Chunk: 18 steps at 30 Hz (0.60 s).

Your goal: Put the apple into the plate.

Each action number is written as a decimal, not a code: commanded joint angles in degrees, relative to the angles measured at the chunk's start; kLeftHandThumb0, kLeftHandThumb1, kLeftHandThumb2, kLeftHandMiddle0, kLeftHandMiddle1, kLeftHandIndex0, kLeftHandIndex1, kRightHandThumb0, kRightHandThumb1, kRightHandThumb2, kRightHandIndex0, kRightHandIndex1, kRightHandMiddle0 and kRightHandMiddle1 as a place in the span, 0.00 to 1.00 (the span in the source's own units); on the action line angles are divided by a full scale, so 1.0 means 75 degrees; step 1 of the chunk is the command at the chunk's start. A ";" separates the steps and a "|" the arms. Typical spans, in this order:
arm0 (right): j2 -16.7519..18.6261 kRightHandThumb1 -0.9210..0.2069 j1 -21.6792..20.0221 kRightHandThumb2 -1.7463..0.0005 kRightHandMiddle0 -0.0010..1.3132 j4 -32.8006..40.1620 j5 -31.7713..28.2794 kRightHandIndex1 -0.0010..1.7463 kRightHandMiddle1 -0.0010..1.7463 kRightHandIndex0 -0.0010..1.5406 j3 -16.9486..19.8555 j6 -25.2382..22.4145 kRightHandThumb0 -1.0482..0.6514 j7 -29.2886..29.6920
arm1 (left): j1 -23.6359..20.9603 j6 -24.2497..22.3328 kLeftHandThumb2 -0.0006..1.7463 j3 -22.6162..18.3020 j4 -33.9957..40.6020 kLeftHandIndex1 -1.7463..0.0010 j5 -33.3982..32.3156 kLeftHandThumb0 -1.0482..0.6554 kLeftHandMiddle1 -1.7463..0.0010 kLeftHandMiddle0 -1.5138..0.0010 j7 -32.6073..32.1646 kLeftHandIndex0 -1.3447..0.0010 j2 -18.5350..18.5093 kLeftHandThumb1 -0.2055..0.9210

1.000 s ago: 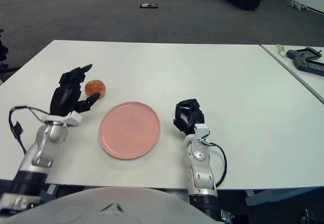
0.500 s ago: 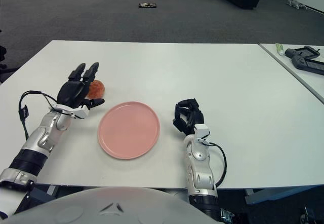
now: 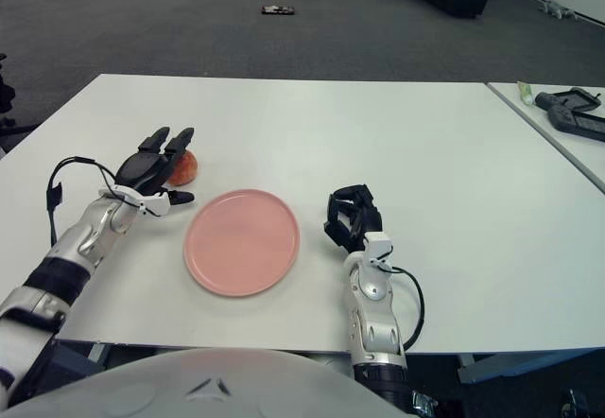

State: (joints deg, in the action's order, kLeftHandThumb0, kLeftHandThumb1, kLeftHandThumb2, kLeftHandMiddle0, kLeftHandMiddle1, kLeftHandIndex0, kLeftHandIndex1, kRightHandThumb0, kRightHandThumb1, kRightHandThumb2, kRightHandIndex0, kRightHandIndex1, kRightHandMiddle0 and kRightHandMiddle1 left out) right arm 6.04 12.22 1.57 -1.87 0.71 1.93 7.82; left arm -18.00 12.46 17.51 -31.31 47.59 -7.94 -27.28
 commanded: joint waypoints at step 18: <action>0.0071 0.21 -0.0036 0.51 0.26 -0.0225 0.0036 0.82 1.00 0.33 0.0059 0.0041 0.39 0.0063 | -0.1616 0.0395 0.23 0.0990 -0.3171 1.00 -0.0114 0.00 1.00 1.00 -0.0499 1.00 0.0148 0.85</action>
State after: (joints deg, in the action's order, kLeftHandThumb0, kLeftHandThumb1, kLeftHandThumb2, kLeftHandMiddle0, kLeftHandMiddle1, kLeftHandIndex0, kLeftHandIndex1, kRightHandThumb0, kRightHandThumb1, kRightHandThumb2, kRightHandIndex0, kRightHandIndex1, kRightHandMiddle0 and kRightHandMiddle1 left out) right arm 6.02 12.21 0.90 -1.49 0.75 2.96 7.87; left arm -29.97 15.49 23.46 -51.41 46.67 -12.16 -26.51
